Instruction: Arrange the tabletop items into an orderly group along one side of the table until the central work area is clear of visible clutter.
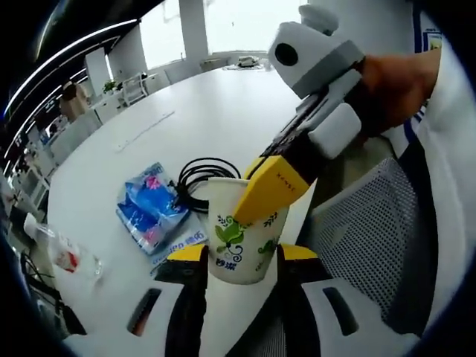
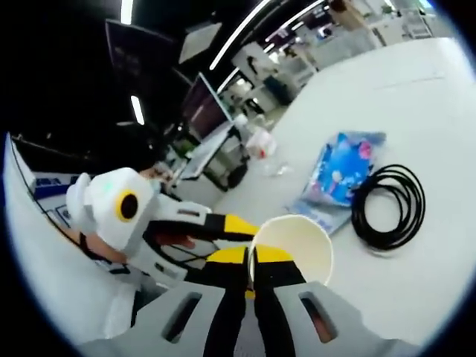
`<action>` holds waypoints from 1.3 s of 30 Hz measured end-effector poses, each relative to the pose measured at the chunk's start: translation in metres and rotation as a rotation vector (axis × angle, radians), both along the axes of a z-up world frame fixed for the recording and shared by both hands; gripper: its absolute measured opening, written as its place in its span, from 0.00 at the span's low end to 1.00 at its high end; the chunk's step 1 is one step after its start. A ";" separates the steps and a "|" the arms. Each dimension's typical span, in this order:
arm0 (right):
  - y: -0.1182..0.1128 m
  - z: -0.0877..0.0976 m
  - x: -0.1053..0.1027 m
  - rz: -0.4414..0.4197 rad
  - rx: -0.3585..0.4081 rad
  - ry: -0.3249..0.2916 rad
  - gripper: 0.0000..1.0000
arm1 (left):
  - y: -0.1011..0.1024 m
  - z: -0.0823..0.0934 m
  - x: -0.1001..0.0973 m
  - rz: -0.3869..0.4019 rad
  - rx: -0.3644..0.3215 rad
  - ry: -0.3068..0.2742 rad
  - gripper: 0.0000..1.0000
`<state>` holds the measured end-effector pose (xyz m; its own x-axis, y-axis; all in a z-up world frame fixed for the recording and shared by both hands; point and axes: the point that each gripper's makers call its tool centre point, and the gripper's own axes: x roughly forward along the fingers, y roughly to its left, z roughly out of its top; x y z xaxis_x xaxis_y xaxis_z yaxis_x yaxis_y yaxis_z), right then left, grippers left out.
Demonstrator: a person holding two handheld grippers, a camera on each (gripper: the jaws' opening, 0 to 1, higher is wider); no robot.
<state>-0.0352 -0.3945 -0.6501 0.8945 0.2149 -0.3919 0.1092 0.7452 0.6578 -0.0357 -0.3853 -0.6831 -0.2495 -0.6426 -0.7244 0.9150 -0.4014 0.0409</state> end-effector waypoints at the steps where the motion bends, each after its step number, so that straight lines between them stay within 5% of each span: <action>1: 0.000 -0.002 -0.001 0.000 -0.001 0.006 0.00 | 0.001 -0.001 0.001 -0.001 0.000 -0.002 0.33; 18: -0.021 -0.007 -0.006 -0.119 0.040 0.018 0.00 | 0.020 -0.012 0.039 0.226 0.010 0.096 0.30; 31: -0.031 -0.013 -0.014 -0.169 0.066 0.046 0.00 | 0.037 -0.022 0.101 0.464 -0.018 0.130 0.30; 39: -0.037 -0.012 -0.014 -0.176 0.060 0.060 0.00 | 0.052 -0.024 0.122 0.598 -0.041 0.166 0.30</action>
